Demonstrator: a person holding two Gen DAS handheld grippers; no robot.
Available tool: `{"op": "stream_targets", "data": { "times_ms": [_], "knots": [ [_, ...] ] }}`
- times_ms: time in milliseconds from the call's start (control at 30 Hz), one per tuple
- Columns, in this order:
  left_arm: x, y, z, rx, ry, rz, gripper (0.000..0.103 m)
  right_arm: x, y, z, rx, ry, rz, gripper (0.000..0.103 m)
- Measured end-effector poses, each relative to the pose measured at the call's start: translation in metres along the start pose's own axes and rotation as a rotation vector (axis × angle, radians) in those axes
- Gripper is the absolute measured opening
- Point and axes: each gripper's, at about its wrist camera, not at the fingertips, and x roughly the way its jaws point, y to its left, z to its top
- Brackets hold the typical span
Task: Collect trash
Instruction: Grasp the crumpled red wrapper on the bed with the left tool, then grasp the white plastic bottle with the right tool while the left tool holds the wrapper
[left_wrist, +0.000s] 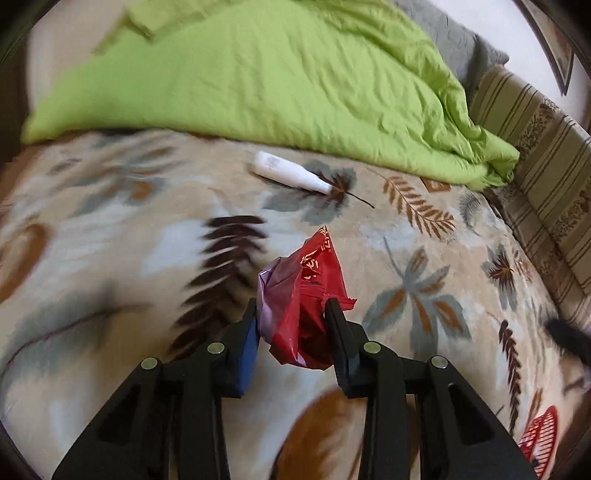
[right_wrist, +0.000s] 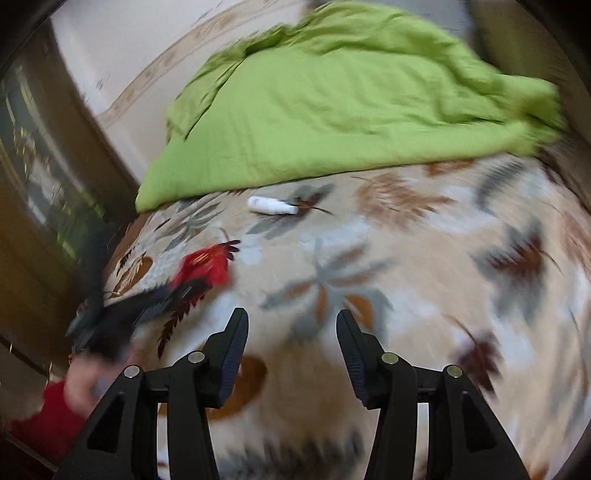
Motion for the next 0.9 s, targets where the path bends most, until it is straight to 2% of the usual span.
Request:
{"op": "stream_targets", "data": {
  "times_ms": [133, 267, 433, 567, 667, 800, 867, 900],
  "knots": [
    [-0.032, 0.01, -0.025, -0.02, -0.107, 0.104, 0.034, 0.076, 0.025, 0.055, -0.13, 0.061, 0.011, 0.054],
    [-0.027, 0.029, -0.025, -0.035, -0.166, 0.165, 0.034, 0.144, 0.058, 0.094, -0.267, 0.133, 0.017, 0.054],
    [-0.003, 0.059, -0.023, -0.127, -0.095, 0.151, 0.034, 0.208, 0.082, 0.123, -0.42, 0.148, -0.06, 0.054],
    [0.013, 0.071, -0.023, -0.172, -0.033, 0.14, 0.034, 0.249, 0.083, 0.139, -0.453, 0.187, -0.116, 0.054],
    [0.016, 0.07, -0.021, -0.174, -0.028, 0.147, 0.034, 0.276, 0.077, 0.145, -0.458, 0.214, -0.163, 0.055],
    [0.021, 0.07, -0.02, -0.177, -0.018, 0.154, 0.034, 0.291, 0.073, 0.143, -0.453, 0.21, -0.211, 0.05],
    [0.022, 0.07, -0.02, -0.176, -0.02, 0.156, 0.034, 0.287, 0.071, 0.141, -0.424, 0.196, -0.229, 0.04],
    [0.022, 0.069, -0.021, -0.173, -0.021, 0.16, 0.034, 0.282, 0.069, 0.139, -0.398, 0.192, -0.247, 0.039]
  ]
}}
